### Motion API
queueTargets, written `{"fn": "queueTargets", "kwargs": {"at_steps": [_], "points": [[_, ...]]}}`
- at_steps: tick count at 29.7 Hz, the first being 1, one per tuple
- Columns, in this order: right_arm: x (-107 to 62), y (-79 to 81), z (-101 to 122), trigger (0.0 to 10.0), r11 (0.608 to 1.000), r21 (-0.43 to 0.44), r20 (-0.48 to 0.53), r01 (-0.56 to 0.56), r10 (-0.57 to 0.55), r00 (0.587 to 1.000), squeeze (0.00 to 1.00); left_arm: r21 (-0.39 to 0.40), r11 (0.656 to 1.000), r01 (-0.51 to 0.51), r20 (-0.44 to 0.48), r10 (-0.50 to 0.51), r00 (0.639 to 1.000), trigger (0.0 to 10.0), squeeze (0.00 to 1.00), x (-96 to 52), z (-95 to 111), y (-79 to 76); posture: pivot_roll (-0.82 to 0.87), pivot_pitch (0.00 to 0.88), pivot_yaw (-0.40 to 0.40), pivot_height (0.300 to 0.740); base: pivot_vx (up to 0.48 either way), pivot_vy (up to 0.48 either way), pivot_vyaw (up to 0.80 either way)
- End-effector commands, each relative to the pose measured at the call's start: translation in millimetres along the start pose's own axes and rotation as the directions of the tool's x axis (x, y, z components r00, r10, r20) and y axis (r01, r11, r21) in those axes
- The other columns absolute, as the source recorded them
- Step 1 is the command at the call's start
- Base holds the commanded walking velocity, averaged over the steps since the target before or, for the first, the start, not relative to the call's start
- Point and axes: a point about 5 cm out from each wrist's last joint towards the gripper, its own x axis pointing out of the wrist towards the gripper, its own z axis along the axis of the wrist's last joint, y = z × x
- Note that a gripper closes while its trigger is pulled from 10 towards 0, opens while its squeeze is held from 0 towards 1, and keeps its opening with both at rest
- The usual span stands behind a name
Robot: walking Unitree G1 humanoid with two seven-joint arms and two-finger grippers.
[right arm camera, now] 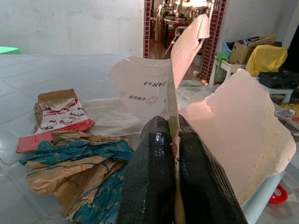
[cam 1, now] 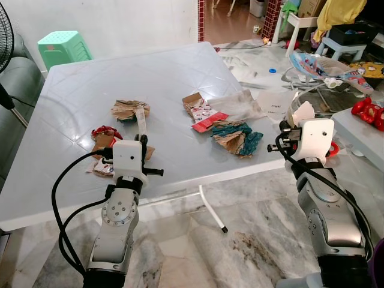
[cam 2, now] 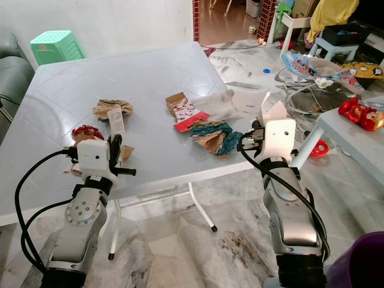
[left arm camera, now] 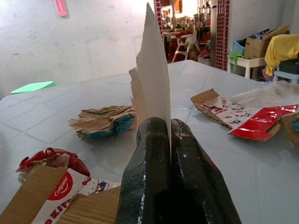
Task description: Picking trash to rubbish bin
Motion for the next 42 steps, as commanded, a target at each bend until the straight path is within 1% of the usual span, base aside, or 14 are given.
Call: {"fn": "queueTargets", "kwargs": {"at_steps": [1, 3, 4, 5, 36, 38, 42], "points": [[0.6, 0.9, 4.0, 10.0, 1.0, -0.018, 0.022, -0.007, 0.008, 1.0, 0.0, 0.007, 1.0, 0.0, 0.008, 0.0, 1.0, 10.0, 0.0, -0.8, 2.5, 1.8, -0.07, 0.037, 0.039, 0.74, 0.0, 0.0, 0.0], [1.1, 2.1, 3.4, 10.0, 1.0, 0.016, 0.021, -0.011, 0.011, 1.0, 0.0, 0.007, 1.0, 0.001, 0.008, -0.001, 1.0, 10.0, 0.0, -0.7, 2.6, 1.8, -0.07, 0.038, 0.039, 0.74, 0.0, 0.0, -0.34], [1.1, 2.1, 3.4, 10.0, 1.0, 0.016, 0.021, -0.011, 0.011, 1.0, 0.0, 0.007, 1.0, 0.001, 0.008, -0.001, 1.0, 10.0, 0.0, -0.7, 2.6, 1.8, -0.07, 0.038, 0.039, 0.74, 0.0, 0.0, -0.68], [1.9, 1.2, 0.8, 10.0, 1.0, 0.021, -0.006, -0.005, 0.005, 1.0, 0.0, 0.007, 1.0, 0.001, 0.009, -0.001, 1.0, 10.0, 0.0, -0.5, 2.6, 1.8, -0.07, 0.038, 0.039, 0.74, 0.0, 0.0, -0.8], [1.0, 2.8, -0.9, 10.0, 1.0, 0.025, -0.011, -0.015, 0.015, 1.0, 0.0, 0.009, 1.0, 0.0, 0.008, 0.0, 1.0, 10.0, 0.0, -0.6, 2.8, 1.8, -0.06, 0.036, 0.04, 0.74, 0.0, 0.0, -0.79], [0.5, 3.7, 1.4, 10.0, 0.999, 0.025, 0.013, -0.024, 0.024, 1.0, 0.0, 0.011, 1.0, -0.001, 0.009, 0.001, 1.0, 10.0, 0.0, -0.3, 3.0, 2.1, -0.06, 0.036, 0.039, 0.74, 0.0, 0.0, 0.0], [0.3, 4.5, 1.9, 10.0, 1.0, 0.018, 0.016, -0.026, 0.026, 1.0, 0.0, 0.013, 1.0, 0.0, 0.009, 0.0, 1.0, 10.0, 0.0, -0.2, 3.1, 2.1, -0.06, 0.036, 0.039, 0.74, 0.0, 0.0, 0.0]]}}
